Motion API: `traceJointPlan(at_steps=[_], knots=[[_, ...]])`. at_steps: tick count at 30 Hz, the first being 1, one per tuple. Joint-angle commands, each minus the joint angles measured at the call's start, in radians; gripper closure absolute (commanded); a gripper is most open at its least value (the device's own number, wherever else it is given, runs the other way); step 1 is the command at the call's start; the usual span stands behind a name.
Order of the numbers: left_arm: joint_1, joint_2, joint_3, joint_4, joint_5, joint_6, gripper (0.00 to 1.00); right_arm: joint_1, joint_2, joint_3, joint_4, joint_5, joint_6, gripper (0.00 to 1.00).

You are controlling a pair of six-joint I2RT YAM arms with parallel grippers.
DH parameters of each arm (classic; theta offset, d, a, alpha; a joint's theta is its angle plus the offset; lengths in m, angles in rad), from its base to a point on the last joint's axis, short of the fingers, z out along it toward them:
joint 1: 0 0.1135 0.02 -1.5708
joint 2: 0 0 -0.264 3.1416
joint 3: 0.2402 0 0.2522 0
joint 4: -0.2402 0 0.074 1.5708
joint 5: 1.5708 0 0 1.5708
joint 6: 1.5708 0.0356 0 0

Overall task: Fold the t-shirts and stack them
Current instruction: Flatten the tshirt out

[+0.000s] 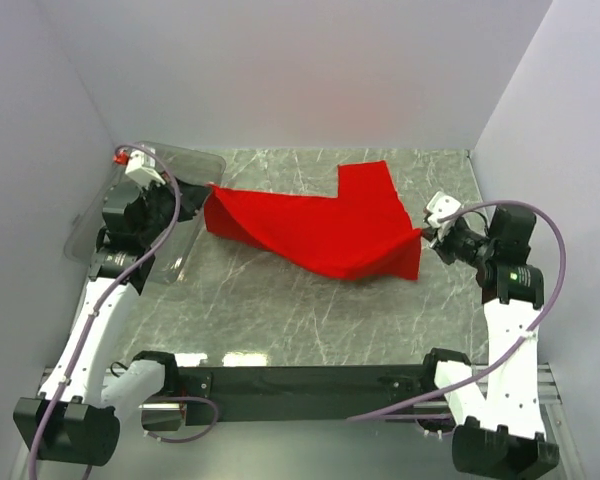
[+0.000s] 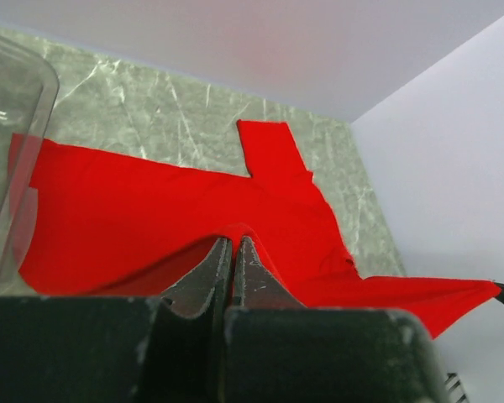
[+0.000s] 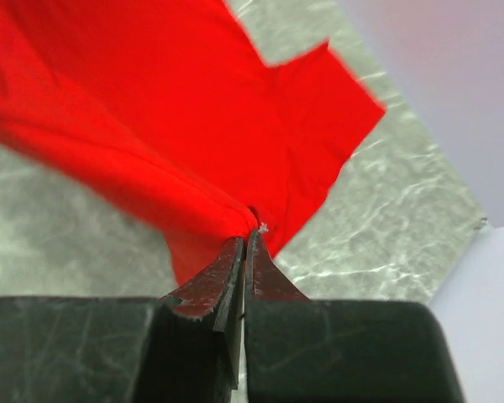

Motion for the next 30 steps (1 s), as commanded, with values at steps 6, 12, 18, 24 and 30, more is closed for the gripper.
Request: traceJointPlan(at_steps=[6, 12, 18, 24, 30], knots=[[0.004, -0.038, -0.153, -0.069, 0.063, 0.049, 0.99, 0.005, 0.146, -0.132, -0.306, 0.161, -0.403, 1.00], [0.002, 0.034, -0.307, -0.001, 0.157, 0.012, 0.99, 0.083, 0.307, -0.230, -0.219, 0.266, -0.327, 1.00], [0.001, 0.135, -0.316, 0.035, 0.104, 0.012, 0.99, 0.157, 0.565, -0.154, 0.094, 0.395, 0.037, 1.00], [-0.001, 0.215, -0.261, 0.051, 0.079, 0.024, 0.99, 0.151, 0.704, 0.006, 0.128, 0.292, 0.158, 1.00], [-0.001, 0.255, -0.243, 0.060, 0.071, 0.034, 0.99, 0.143, 0.772, 0.061, 0.170, 0.347, 0.278, 0.81]])
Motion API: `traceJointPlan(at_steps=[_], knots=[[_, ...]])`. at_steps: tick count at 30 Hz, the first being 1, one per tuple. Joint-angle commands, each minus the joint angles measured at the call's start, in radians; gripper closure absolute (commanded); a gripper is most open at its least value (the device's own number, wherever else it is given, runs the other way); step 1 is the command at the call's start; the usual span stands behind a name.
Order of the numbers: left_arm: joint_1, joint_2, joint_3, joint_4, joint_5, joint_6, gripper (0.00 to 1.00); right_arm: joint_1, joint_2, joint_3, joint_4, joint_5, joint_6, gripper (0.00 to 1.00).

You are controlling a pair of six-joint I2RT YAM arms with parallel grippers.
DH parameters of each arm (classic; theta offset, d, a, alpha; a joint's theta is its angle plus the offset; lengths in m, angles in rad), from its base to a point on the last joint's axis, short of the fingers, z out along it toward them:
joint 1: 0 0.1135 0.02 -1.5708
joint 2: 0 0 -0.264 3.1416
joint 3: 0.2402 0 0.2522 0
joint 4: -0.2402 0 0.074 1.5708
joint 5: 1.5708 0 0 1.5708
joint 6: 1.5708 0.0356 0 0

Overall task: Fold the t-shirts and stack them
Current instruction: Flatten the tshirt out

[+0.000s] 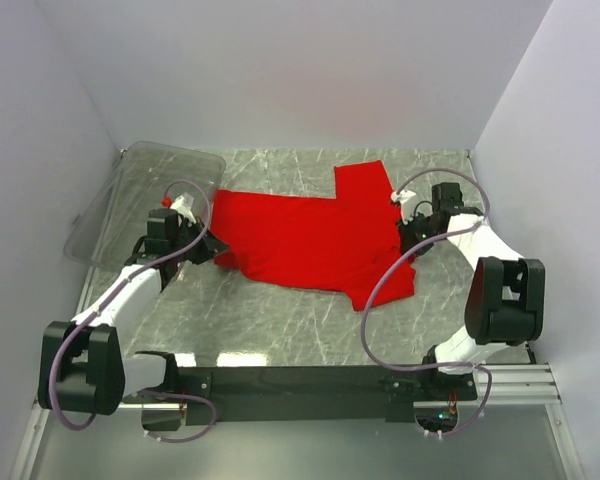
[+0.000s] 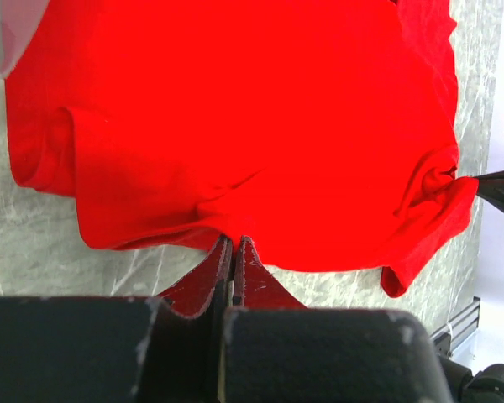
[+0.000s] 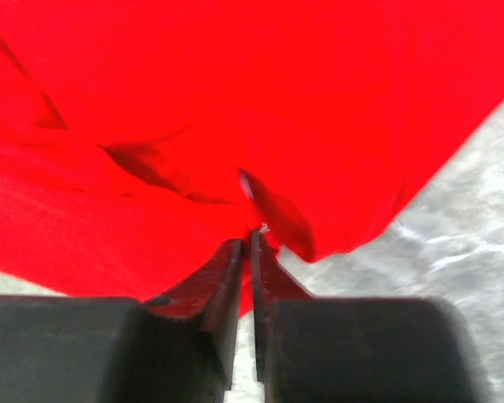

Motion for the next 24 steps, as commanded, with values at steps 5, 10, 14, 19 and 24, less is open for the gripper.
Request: traceJointPlan(at_steps=[5, 10, 14, 19, 24], knots=[[-0.001, 0.011, 0.052, 0.046, -0.018, 0.018, 0.99, -0.055, -0.039, 0.107, -0.066, 0.013, -0.021, 0.54], [-0.001, 0.008, 0.063, 0.039, -0.021, 0.026, 0.99, -0.080, -0.174, 0.107, -0.274, -0.037, -0.251, 0.38], [-0.001, -0.001, 0.063, 0.039, -0.018, 0.023, 0.99, -0.074, -0.230, 0.011, -0.415, -0.059, -0.432, 0.37], [-0.001, -0.020, 0.050, 0.029, -0.007, 0.025, 0.99, -0.075, -0.187, -0.087, -0.443, -0.048, -0.453, 0.37], [-0.001, -0.031, 0.038, 0.034, -0.006, 0.021, 0.99, -0.068, -0.113, -0.117, -0.387, -0.029, -0.339, 0.37]])
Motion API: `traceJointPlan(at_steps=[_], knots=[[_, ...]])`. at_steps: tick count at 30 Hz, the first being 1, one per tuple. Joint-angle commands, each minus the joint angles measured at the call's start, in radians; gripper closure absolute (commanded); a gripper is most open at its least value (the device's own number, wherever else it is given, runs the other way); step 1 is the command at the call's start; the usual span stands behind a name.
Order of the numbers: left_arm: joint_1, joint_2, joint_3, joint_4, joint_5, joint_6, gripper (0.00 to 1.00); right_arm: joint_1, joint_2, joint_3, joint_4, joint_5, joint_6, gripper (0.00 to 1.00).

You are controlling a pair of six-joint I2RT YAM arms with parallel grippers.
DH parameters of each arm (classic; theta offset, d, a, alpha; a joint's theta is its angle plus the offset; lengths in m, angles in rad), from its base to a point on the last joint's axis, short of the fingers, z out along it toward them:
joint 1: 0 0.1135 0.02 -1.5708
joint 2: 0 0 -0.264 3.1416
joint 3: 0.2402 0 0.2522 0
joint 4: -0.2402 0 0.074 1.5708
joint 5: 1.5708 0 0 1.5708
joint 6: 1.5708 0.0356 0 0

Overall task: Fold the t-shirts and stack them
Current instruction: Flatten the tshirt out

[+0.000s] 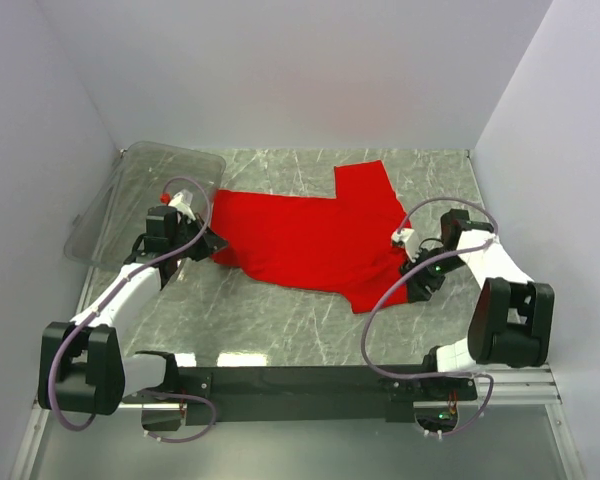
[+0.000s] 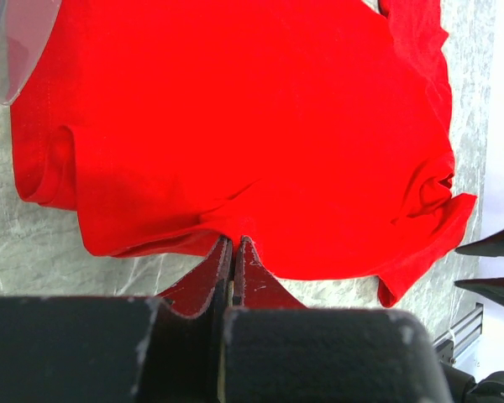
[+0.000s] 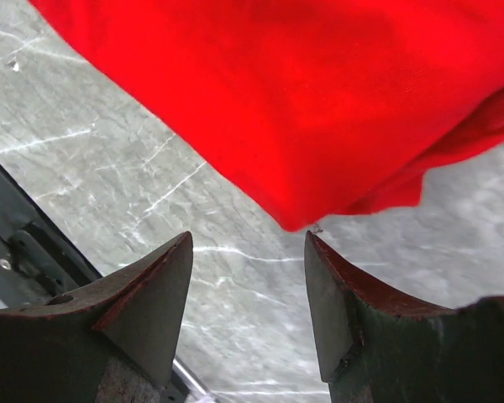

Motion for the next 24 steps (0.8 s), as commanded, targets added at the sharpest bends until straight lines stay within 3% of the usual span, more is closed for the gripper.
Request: traceJointPlan(at_steps=[1, 10, 13, 16, 17, 20, 24], knots=[[-0.001, -0.034, 0.014, 0.027, 0.009, 0.013, 0.99, 0.011, 0.032, -0.002, 0.032, 0.011, 0.058, 0.37], [-0.001, -0.052, -0.002, 0.032, 0.009, 0.009, 0.99, 0.029, 0.116, -0.018, 0.103, 0.049, 0.167, 0.40], [-0.001, -0.057, -0.005, 0.030, 0.007, 0.009, 0.99, 0.042, 0.126, -0.026, 0.086, 0.045, 0.165, 0.49], [-0.001, -0.060, -0.009, 0.035, 0.006, 0.007, 0.99, 0.043, 0.126, -0.037, 0.070, 0.048, 0.162, 0.64], [-0.001, -0.058, -0.011, 0.035, 0.007, 0.007, 0.99, 0.042, 0.119, -0.038, 0.069, 0.045, 0.159, 0.77], [-0.001, -0.052, -0.009, 0.039, 0.012, 0.007, 0.99, 0.042, 0.073, -0.041, 0.061, 0.011, 0.156, 1.00], [-0.001, -0.052, 0.006, 0.029, 0.010, 0.015, 0.99, 0.040, 0.029, 0.052, -0.148, -0.101, 0.090, 1.00]])
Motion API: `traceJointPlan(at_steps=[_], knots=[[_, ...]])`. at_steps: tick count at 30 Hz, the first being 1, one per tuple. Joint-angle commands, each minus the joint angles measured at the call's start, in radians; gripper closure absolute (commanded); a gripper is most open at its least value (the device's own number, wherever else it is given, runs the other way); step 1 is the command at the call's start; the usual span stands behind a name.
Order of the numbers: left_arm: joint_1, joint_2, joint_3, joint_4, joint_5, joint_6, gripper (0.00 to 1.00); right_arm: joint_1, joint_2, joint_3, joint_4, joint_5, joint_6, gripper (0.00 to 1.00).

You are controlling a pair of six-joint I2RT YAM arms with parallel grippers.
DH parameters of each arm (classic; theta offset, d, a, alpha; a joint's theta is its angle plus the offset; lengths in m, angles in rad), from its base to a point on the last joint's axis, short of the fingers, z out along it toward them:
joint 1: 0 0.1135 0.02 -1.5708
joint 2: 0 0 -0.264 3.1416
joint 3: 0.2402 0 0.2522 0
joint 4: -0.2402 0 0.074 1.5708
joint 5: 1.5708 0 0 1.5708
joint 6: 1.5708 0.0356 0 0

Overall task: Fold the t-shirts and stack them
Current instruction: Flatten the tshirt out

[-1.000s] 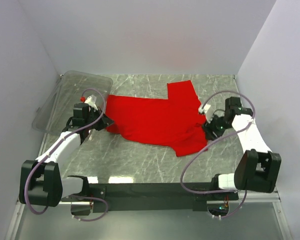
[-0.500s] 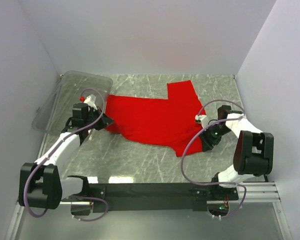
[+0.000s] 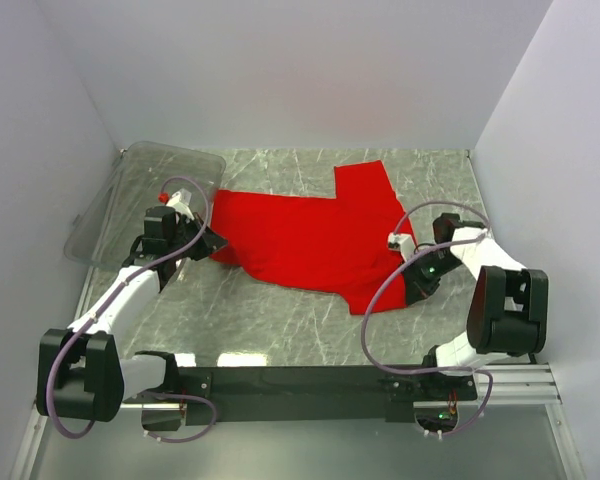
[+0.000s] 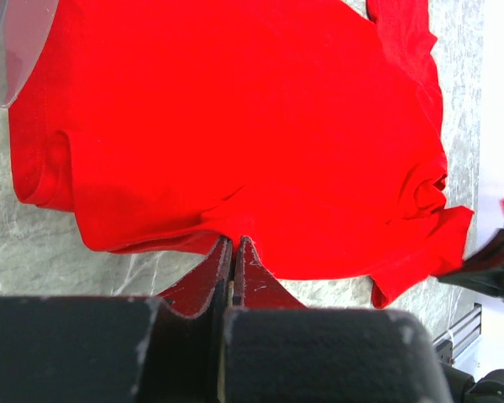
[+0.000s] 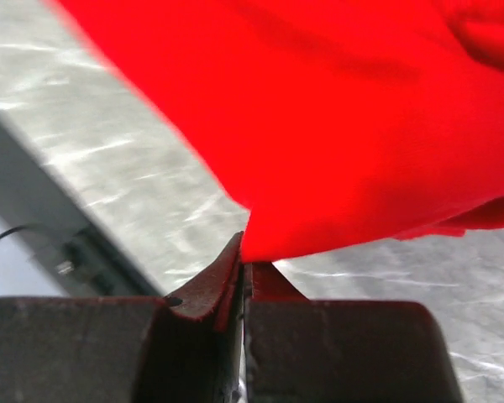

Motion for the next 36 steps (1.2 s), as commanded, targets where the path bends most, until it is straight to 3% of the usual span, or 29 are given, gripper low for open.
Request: traceJointPlan(at_steps=[1, 5, 10, 15, 17, 21, 22, 23, 24, 26, 30, 33, 34, 35, 36], knots=[[-0.001, -0.020, 0.013, 0.023, 0.009, 0.021, 0.99, 0.002, -0.061, 0.110, -0.226, -0.145, -0.089, 1.00], [0.000, -0.007, 0.017, 0.024, 0.011, 0.026, 0.99, 0.006, 0.006, 0.251, -0.463, -0.340, -0.169, 1.00], [0.000, 0.003, 0.025, 0.035, 0.012, 0.017, 0.99, 0.025, 0.152, 0.387, -0.458, -0.605, -0.048, 1.00], [-0.001, 0.004, 0.040, 0.011, 0.005, 0.027, 0.99, 0.014, 0.403, 0.589, -0.419, -0.921, 0.135, 1.00], [-0.001, 0.001, 0.042, 0.005, 0.001, 0.029, 0.99, 0.017, 0.484, 0.677, -0.429, -0.977, 0.165, 1.00], [-0.001, 0.001, 0.039, 0.000, -0.002, 0.023, 0.99, 0.014, 0.571, 0.895, -0.302, -0.934, 0.374, 1.00], [-0.001, 0.003, 0.040, -0.002, -0.003, 0.020, 0.99, 0.017, 0.560, 0.912, -0.223, -0.890, 0.559, 1.00], [-0.001, 0.004, 0.039, 0.000, -0.005, 0.017, 0.99, 0.020, 0.527, 0.861, -0.087, -0.748, 0.704, 1.00], [-0.001, 0.001, 0.037, 0.000, -0.005, 0.010, 0.99, 0.020, 0.479, 0.799, 0.247, -0.654, 0.824, 1.00], [-0.001, 0.000, 0.036, 0.000, -0.009, 0.006, 0.99, 0.020, 0.360, 0.660, 0.562, -0.449, 1.011, 1.00], [-0.001, 0.000, 0.042, -0.003, -0.014, -0.002, 0.99, 0.023, 0.396, 0.702, 0.582, -0.251, 1.129, 0.98], [-0.001, 0.013, 0.057, -0.012, -0.011, 0.007, 0.99, 0.018, 0.425, 0.681, 0.600, -0.190, 1.241, 0.77], [-0.001, 0.019, 0.060, -0.014, -0.009, 0.012, 0.99, 0.014, 0.431, 0.670, 0.602, -0.208, 1.270, 0.63], [-0.001, 0.021, 0.067, -0.015, -0.011, 0.013, 0.99, 0.008, 0.437, 0.656, 0.608, -0.237, 1.337, 0.57], [-0.001, 0.024, 0.070, -0.017, -0.009, 0.016, 0.99, -0.011, 0.437, 0.620, 0.635, -0.283, 1.369, 0.42]])
